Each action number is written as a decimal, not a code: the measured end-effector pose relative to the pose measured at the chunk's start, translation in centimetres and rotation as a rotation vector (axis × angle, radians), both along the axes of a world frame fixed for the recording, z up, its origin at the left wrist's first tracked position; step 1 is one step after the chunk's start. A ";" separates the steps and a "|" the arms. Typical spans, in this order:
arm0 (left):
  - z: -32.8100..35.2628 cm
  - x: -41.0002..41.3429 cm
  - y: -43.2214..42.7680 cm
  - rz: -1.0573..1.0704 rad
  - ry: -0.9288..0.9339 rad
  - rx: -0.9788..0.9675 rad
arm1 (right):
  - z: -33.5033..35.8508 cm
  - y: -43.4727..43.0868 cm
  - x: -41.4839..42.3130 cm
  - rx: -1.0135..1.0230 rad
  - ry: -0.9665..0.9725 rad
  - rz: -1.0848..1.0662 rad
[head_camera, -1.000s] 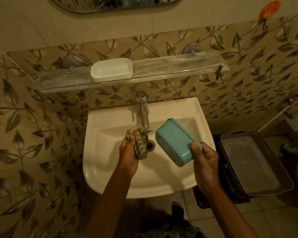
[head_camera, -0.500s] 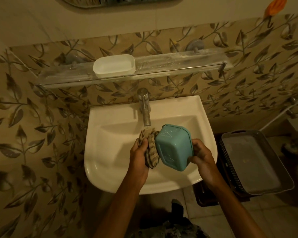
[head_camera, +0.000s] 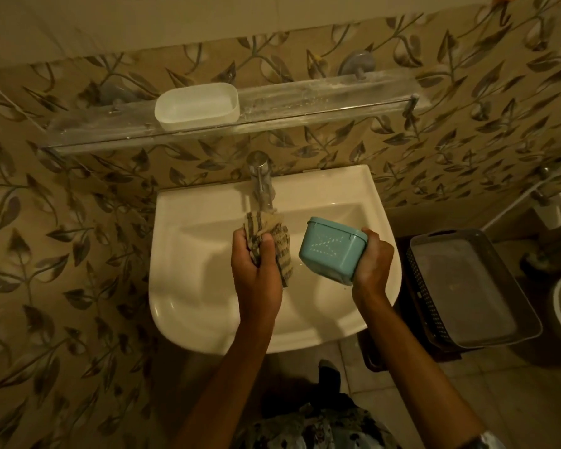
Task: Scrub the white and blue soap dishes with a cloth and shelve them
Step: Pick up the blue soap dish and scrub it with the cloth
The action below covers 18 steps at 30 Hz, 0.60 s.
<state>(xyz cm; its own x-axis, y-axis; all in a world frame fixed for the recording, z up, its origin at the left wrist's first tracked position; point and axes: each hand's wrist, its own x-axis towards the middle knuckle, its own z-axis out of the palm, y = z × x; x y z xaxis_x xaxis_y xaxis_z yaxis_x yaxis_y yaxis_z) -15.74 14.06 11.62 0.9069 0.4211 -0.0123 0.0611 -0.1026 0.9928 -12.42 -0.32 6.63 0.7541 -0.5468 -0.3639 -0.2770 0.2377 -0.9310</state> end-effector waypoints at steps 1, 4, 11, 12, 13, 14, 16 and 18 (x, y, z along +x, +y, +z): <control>0.4 0.2 0.1 0.003 -0.030 0.027 | 0.1 0.1 0.2 0.003 -0.003 -0.005; 1.2 0.8 0.4 0.008 -0.094 0.104 | 0.2 0.3 0.5 0.009 -0.033 -0.007; 0.6 0.4 -2.5 -0.181 -0.042 0.318 | -0.1 1.5 1.3 -0.085 -0.087 0.018; 0.2 -0.2 -3.4 -0.189 -0.017 0.383 | -0.1 1.7 1.5 -0.109 -0.092 0.012; 0.0 -0.8 -4.2 -0.195 -0.029 0.446 | -0.3 1.7 1.6 -0.149 -0.101 0.017; -0.2 -1.4 -4.8 -0.212 -0.077 0.495 | -0.6 1.5 1.3 -0.201 -0.112 0.044; -0.6 -1.8 -5.5 -0.266 -0.196 0.596 | -1.2 1.3 0.5 -0.258 -0.126 0.110; -1.0 -1.8 -5.5 -0.306 -0.257 0.671 | -1.0 1.3 0.0 -0.235 -0.139 0.129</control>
